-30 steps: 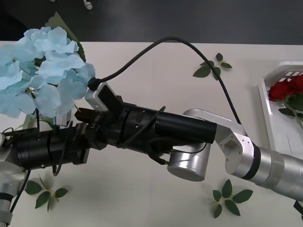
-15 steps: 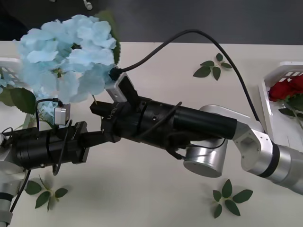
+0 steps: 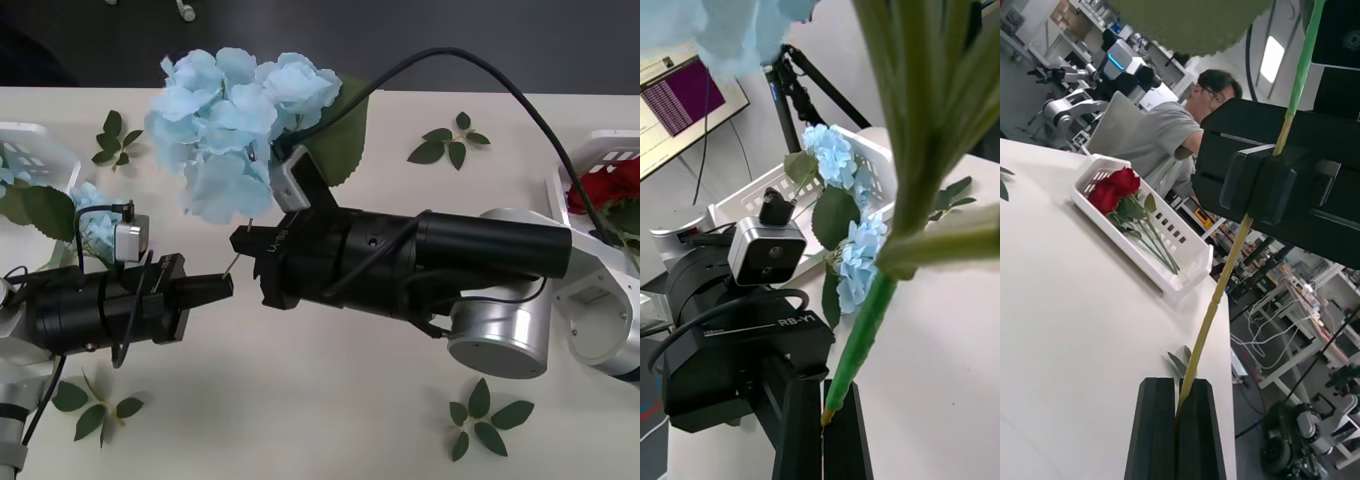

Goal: Put the red flowers into the right box and the blue flowers into the left box

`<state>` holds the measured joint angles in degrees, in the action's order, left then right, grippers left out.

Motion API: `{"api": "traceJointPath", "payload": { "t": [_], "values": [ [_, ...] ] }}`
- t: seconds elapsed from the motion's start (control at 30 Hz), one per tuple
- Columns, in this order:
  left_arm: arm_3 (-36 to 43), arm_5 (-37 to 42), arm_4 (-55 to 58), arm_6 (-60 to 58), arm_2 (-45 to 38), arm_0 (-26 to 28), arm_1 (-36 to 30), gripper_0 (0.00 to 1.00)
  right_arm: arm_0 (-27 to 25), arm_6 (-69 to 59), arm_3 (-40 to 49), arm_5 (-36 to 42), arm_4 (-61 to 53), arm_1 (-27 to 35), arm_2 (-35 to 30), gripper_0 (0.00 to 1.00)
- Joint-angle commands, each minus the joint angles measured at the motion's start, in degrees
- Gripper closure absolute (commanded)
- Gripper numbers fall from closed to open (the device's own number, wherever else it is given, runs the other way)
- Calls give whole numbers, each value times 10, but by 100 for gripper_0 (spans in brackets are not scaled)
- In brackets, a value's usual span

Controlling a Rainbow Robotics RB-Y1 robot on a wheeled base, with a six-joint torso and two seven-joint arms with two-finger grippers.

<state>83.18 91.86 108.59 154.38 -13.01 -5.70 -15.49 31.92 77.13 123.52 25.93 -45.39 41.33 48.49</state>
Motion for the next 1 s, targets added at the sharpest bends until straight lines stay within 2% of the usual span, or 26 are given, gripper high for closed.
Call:
{"api": "traceJointPath", "payload": {
  "t": [0.03, 0.47, 0.5, 1.0],
  "values": [
    [7, 0, 1, 6, -13, -8, -7, 100, 6, -14, 28, -8, -1, 6, -13, 100],
    [7, 0, 4, 6, -14, -11, -8, 100, -4, -13, 23, -7, -6, -11, -12, 98],
    [7, 0, 4, 6, -14, -10, -8, 99, -5, -12, 22, -7, -1, -15, -10, 0],
    [7, 0, 6, 6, -21, -11, -8, 99, -26, 8, 20, -21, 44, -20, -1, 0]
  ]
}}
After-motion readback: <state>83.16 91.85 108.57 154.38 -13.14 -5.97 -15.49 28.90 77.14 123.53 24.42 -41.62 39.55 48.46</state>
